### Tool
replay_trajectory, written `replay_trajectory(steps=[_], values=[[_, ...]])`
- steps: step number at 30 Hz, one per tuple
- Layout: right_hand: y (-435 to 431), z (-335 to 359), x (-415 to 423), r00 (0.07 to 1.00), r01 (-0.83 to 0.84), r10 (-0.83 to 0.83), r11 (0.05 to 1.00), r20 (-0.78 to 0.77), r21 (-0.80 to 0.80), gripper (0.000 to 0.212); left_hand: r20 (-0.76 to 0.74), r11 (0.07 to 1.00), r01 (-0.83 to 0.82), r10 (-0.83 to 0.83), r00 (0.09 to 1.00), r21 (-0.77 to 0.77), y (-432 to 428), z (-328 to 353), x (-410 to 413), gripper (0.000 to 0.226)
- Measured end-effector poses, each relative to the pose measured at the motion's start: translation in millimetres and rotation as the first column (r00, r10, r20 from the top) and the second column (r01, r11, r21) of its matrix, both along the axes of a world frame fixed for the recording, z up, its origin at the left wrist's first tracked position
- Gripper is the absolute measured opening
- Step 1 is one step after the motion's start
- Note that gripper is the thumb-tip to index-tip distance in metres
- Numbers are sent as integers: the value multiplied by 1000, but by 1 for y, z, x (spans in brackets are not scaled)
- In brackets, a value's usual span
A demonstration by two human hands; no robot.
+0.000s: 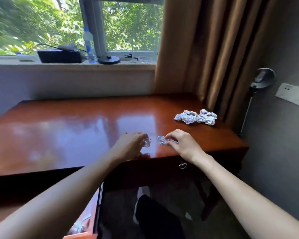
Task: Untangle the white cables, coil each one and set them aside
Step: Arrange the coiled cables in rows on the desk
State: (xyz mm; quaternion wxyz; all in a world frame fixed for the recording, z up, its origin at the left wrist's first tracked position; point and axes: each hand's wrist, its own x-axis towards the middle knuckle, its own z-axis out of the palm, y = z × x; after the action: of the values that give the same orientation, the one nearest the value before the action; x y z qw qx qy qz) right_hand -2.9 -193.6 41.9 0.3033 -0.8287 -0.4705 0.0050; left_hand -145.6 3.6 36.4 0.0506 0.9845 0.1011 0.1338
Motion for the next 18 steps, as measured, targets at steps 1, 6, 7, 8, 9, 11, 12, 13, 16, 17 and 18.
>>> replay_trajectory(steps=[1, 6, 7, 8, 9, 11, 12, 13, 16, 17, 18], values=[[7, 1, -12, 1000, -27, 27, 1000, 1, -11, 17, 20, 1000, -18, 19, 1000, -14, 5, 0, -16, 26], [45, 1, -73, 986, -163, 161, 986, -50, -38, 18, 43, 983, -144, 150, 988, -115, 34, -6, -98, 18], [52, 0, -85, 980, -192, 190, 981, -54, -33, 18, 49, 981, -162, 168, 985, -109, 40, -8, -115, 20], [60, -1, -97, 973, -223, 222, 974, -60, -25, 17, 46, 978, -180, 186, 981, -105, 45, -8, -133, 22], [67, -3, -109, 966, -253, 251, 967, -67, -18, 17, 43, 974, -199, 205, 978, -108, 49, -8, -149, 22], [83, -7, -133, 948, -313, 311, 950, -61, -13, 19, 37, 964, -232, 238, 970, -126, 59, -9, -183, 19], [90, -10, -145, 938, -342, 341, 940, -58, -13, 20, 28, 959, -242, 248, 968, -148, 64, -12, -200, 18], [98, -13, -156, 929, -368, 367, 930, -55, -11, 20, 25, 953, -250, 258, 966, -169, 70, -13, -217, 16], [120, -23, -186, 894, -444, 443, 896, -66, 3, 18, 22, 935, -287, 298, 954, -208, 82, -20, -260, 15], [126, -27, -195, 883, -464, 463, 886, -73, 7, 17, 20, 930, -295, 307, 952, -218, 85, -22, -271, 15], [132, -31, -203, 873, -483, 482, 876, -80, 8, 16, 18, 926, -305, 317, 948, -224, 87, -25, -282, 16]])
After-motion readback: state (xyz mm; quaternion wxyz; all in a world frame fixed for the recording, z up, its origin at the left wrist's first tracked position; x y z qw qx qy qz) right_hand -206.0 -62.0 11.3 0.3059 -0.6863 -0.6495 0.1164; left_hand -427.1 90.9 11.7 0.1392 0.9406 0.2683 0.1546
